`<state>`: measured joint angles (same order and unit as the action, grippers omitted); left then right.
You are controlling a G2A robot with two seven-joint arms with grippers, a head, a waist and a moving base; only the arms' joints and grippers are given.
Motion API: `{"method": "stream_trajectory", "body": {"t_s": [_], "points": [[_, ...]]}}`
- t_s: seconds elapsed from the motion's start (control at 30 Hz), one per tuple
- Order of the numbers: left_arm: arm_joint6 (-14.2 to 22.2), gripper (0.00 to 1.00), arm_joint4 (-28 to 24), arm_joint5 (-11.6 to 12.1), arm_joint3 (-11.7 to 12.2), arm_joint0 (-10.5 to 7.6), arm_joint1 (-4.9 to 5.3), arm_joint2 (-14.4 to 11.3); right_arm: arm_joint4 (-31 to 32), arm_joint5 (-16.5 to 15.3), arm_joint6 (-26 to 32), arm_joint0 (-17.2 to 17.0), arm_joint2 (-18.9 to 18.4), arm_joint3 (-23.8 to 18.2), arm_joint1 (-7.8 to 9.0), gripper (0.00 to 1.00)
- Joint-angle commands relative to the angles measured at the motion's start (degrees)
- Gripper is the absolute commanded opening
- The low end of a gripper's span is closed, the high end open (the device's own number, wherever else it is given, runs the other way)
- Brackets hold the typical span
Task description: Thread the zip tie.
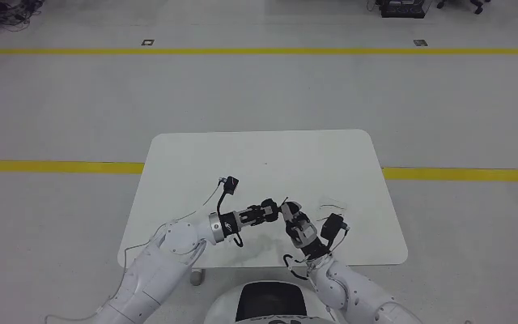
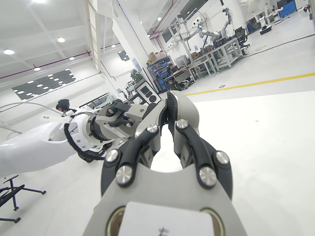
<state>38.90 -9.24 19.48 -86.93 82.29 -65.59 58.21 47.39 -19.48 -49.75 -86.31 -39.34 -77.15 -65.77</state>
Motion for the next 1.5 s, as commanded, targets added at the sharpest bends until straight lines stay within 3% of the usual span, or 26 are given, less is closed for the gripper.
{"method": "stream_trajectory", "body": {"t_s": [0.0, 0.03, 0.07, 0.2, 0.47, 0.83, 0.87, 0.97, 1.03, 1.13, 1.27, 1.4, 1.47], "points": [[0.00, 0.00, 0.00, 0.00, 0.00, 0.00, 0.00, 0.00, 0.00, 0.00, -0.12, 0.01, -0.01, 0.12, 0.03, 0.14], [0.00, 0.00, 0.00, 0.00, 0.00, 0.00, 0.00, 0.00, -0.04, 0.00, -0.19, -0.03, -0.03, 0.15, 0.04, 0.35], [0.00, 0.00, 0.00, 0.00, 0.00, 0.00, 0.00, 0.00, -0.04, 0.00, -0.29, -0.07, -0.11, 0.16, 0.07, 1.00], [0.00, 0.00, 0.00, 0.00, 0.00, 0.00, 0.00, 0.00, 2.16, 0.00, -2.54, -0.83, -1.57, 0.05, 0.64, 1.00], [0.00, 0.00, 0.00, 0.00, 0.00, 0.00, 0.00, 0.00, 13.94, 0.23, -9.95, -4.52, -6.57, -0.37, 2.64, 1.00], [0.00, 0.00, 0.00, 0.00, 0.00, 0.00, 0.00, 0.00, 13.94, 0.23, -9.95, -4.52, -6.57, -0.37, 2.64, 1.00], [0.00, 0.00, 0.00, 0.00, 0.00, 0.00, 0.00, 0.00, 14.46, 1.37, -9.38, -4.29, -6.91, -0.30, 2.64, 1.00], [-0.75, 0.00, -6.34, -1.71, -2.45, 0.20, -0.25, -0.18, 19.15, 6.49, -10.78, -4.37, -8.46, -0.38, 2.81, 1.00], [-0.47, 0.00, -12.32, -3.67, -4.35, 0.59, -0.25, 0.55, 24.72, 11.35, -13.60, -4.94, -9.83, 0.24, 3.18, 1.00], [0.60, 0.00, -21.00, -7.20, -6.39, 1.59, -0.13, 1.89, 30.44, 15.91, -17.69, -6.03, -11.49, 0.99, 3.67, 1.00], [3.92, 0.00, -28.47, -10.90, -7.84, 2.65, 0.18, 3.22, 36.23, 21.07, -20.78, -7.12, -13.15, 1.47, 4.11, 1.00], [6.14, 0.00, -32.22, -13.97, -7.86, 3.17, 0.38, 3.44, 40.74, 27.23, -22.44, -7.67, -14.47, 1.41, 4.22, 1.00], [6.10, 0.00, -31.73, -13.84, -7.98, 2.94, 0.42, 3.33, 42.56, 30.61, -22.64, -7.82, -14.74, 1.05, 4.12, 1.00]]}}
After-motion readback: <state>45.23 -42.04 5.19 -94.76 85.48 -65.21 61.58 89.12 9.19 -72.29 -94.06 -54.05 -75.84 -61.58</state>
